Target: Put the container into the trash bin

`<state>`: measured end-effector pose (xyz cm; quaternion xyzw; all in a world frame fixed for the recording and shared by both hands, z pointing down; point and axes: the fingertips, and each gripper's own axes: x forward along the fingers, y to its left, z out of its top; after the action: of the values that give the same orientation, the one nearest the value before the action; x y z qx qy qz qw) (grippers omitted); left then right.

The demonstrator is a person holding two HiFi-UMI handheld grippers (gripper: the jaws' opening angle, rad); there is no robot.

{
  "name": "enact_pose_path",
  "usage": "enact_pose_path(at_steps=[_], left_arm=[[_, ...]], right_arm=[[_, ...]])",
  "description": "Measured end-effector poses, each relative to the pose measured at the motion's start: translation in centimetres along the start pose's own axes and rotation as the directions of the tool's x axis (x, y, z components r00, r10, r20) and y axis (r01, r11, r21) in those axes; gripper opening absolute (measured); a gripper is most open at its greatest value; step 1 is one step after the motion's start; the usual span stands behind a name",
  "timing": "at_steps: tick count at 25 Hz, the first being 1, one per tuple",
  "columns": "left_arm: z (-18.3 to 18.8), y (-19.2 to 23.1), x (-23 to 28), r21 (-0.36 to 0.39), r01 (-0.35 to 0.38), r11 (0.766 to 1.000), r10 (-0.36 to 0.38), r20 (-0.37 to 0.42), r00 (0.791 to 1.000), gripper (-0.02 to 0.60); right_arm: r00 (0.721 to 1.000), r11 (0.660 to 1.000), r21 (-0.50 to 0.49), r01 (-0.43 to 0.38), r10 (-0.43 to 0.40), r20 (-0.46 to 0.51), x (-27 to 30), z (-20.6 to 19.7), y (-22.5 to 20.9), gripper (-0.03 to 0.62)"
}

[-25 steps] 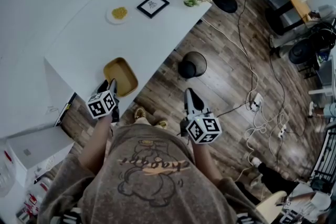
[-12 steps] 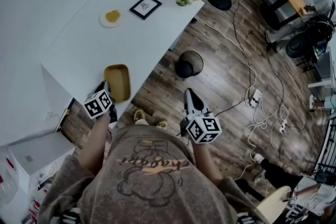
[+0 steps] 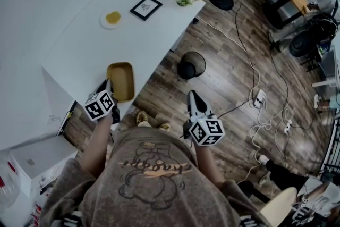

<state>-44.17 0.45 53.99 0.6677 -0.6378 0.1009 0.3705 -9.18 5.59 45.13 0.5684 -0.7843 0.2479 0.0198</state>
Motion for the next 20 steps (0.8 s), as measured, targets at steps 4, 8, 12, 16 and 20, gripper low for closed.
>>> enact_pose_path(at_steps=[4,8,12,16,20], left_arm=[[0.9,-2.1,0.0,0.022,0.045,0.999,-0.045,0.015,0.999,0.025],[1.5,-4.9,0.2,0.046,0.099,0.994,-0.100,0.016,0.995,0.025],[1.6,-7.6,0.4,0.073,0.151,0.986,-0.152,0.010,0.988,0.025],[1.3,-10.6,0.3,0.114,0.206,0.972,-0.207,-0.004,0.978,0.025],[0.9,-13.3,0.4,0.144,0.266,0.953,-0.265,-0.025,0.964,0.025]], right_arm=[[1.000,1.000,0.004,0.013,-0.013,0.009,-0.6,0.1,-0.3,0.000],[0.999,0.999,0.013,0.034,-0.034,0.022,-1.4,0.2,-1.0,0.000],[0.997,0.998,0.022,0.062,-0.063,0.036,-2.6,0.1,-1.8,0.000],[0.994,0.995,0.037,0.098,-0.100,0.054,-4.1,0.1,-2.9,0.000],[0.987,0.989,0.054,0.139,-0.143,0.070,-5.7,-0.2,-3.8,0.000]])
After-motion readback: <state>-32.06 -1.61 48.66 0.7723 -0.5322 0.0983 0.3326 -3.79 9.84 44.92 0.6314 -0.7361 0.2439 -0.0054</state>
